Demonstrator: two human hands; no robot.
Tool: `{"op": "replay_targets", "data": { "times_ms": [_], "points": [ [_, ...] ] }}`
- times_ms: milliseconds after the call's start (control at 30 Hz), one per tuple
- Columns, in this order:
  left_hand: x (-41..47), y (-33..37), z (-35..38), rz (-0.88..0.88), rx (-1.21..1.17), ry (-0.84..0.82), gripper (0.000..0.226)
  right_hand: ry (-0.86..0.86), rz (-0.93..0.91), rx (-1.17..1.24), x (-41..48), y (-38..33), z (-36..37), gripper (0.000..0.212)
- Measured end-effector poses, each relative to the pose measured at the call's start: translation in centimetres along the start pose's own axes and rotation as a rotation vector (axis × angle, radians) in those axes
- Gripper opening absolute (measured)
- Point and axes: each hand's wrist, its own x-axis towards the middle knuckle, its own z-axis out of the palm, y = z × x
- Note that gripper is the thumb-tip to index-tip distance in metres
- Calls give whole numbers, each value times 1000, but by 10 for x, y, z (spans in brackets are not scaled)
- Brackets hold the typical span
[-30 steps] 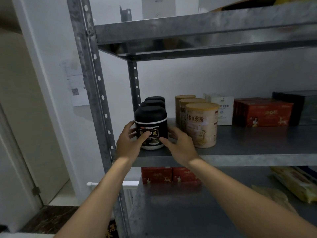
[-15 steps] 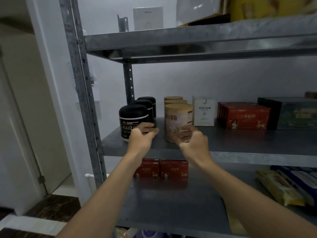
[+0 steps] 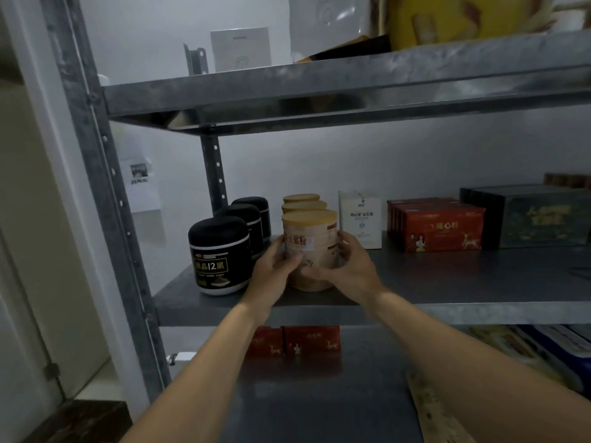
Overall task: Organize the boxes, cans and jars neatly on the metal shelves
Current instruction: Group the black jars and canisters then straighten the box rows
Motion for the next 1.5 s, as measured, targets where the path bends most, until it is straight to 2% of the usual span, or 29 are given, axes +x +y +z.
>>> {"op": "replay_targets", "data": {
  "times_ms": [200,267,367,433,533,700,800,900,1000,1133,1233,1367,1500],
  "points": [
    [21,-11,-8,3,92,16,41,28,30,59,19,11,-14,102],
    [27,-11,-6,-13,85,23,38,22,77,115,24,15,-23,99],
    [41,-14,-1,-11,88,143,36,29,143,241,32,23,-34,87],
    [53,-19,-1,-16,117,193,53,44,168,342,37,28,-40,85],
    [69,-25,0,-60,107,185,76,76,171,435,43,35,-45,86],
    [96,-31,4,-59,9,107,80,87,139,422,46,40,-45,75],
    [104,-35,6,-15,30,16,77,51,128,398,46,42,-44,82],
    [102,-36,7,15,72,66,89,16,134,379,47,43,-43,102],
    [100,-36,2,30,102,144,99,12,134,391,48,44,-42,102],
    [100,-36,1,14,-22,43,80,16,139,406,47,42,-43,104],
    [99,-36,-1,-8,-28,3,90,6,142,413,46,42,-43,103],
    [96,-34,0,35,68,88,111,10,143,405,47,42,-42,108],
    [95,-32,1,45,77,112,111,7,138,397,45,41,-42,118]
  ]
}}
